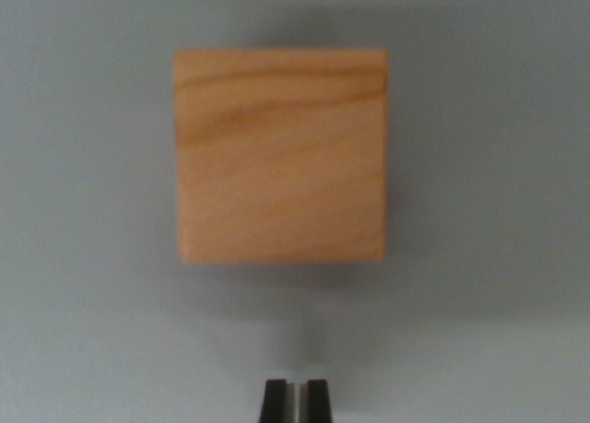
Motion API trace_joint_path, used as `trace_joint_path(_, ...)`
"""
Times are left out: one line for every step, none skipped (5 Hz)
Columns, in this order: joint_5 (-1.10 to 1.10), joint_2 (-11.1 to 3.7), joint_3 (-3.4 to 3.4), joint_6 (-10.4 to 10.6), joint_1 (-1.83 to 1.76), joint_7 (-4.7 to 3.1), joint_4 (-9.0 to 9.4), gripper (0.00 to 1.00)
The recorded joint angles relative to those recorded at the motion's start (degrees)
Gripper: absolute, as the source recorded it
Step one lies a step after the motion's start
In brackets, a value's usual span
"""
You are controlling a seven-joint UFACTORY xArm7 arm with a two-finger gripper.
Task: Push wooden cube
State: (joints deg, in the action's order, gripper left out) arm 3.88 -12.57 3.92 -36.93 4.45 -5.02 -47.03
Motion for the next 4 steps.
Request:
trace_joint_path(-0.12, -1.26, -0.07, -0.7, -0.04, 0.02, -1.97, 1.0)
trace_joint_path(-0.12, -1.26, -0.07, -0.7, -0.04, 0.02, -1.97, 1.0)
trace_joint_path(-0.25, -2.71, -0.16, -1.5, -0.09, 0.04, -4.21, 1.0)
trace_joint_path(-0.25, -2.71, -0.16, -1.5, -0.09, 0.04, -4.21, 1.0)
